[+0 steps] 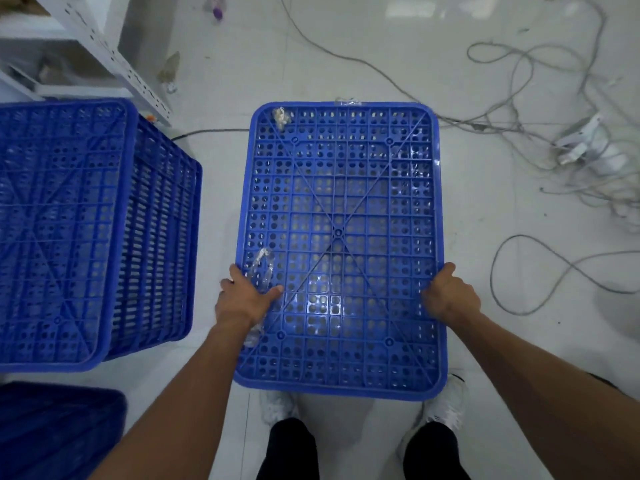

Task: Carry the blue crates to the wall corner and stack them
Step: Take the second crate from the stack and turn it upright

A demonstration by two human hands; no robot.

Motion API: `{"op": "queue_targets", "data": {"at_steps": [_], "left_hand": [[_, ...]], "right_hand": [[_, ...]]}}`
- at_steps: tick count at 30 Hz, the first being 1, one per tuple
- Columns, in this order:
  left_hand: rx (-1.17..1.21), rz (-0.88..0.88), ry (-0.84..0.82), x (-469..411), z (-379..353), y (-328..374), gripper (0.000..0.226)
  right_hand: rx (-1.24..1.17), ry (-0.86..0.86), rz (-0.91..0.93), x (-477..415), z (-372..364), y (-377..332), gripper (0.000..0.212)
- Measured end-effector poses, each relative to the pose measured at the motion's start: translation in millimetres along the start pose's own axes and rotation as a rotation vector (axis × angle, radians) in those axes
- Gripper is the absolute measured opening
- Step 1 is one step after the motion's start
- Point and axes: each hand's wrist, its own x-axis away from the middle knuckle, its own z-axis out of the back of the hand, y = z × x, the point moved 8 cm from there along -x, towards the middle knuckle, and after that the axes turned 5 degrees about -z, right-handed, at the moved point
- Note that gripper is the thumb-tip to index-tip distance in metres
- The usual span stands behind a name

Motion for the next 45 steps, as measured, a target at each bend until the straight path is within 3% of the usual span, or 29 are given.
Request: {"op": "queue_targets", "data": {"at_steps": [12,17,24,27,31,35,40,45], "left_hand": [[-0.087,-0.121,0.000,36.6,-68.8,81.9,0.111],[-0.144,-0.137,-0.032,41.4,-84.2,106.3,0.097],[-0.154,-0.221,-0.083,40.3,-86.1,136.2,0.095],[-0.098,-0.220,-0.149,44.4,-85.0,144.3,0.094],[-0.178,-0.251,-0.170,63.7,-70.6,156.1,0.088],[-0.190,-0.374,-0.150,103.4,-45.0,186.8,0.066],[-0.009,-0.604,-0.132,163.3,-20.6,223.0,0.039],[0.152,-0.647,-0.085,192.4,-3.6,226.2,0.032]], "right_hand": [[0.092,0.056,-0.064,-50.7,37.4,105.3,0.072],[0.008,0.048,-0.104,-61.5,43.9,132.7,0.059],[-0.213,0.099,-0.141,-64.6,67.7,160.9,0.032],[-0.225,0.146,-0.113,-54.7,89.2,166.5,0.033],[-0.326,0.227,-0.073,-26.5,115.8,154.6,0.033],[-0.408,0.251,0.017,16.5,133.0,117.0,0.033],[-0.427,0.206,0.132,72.0,136.1,52.9,0.035],[-0.458,0.193,0.248,113.4,129.5,-1.1,0.036]]}}
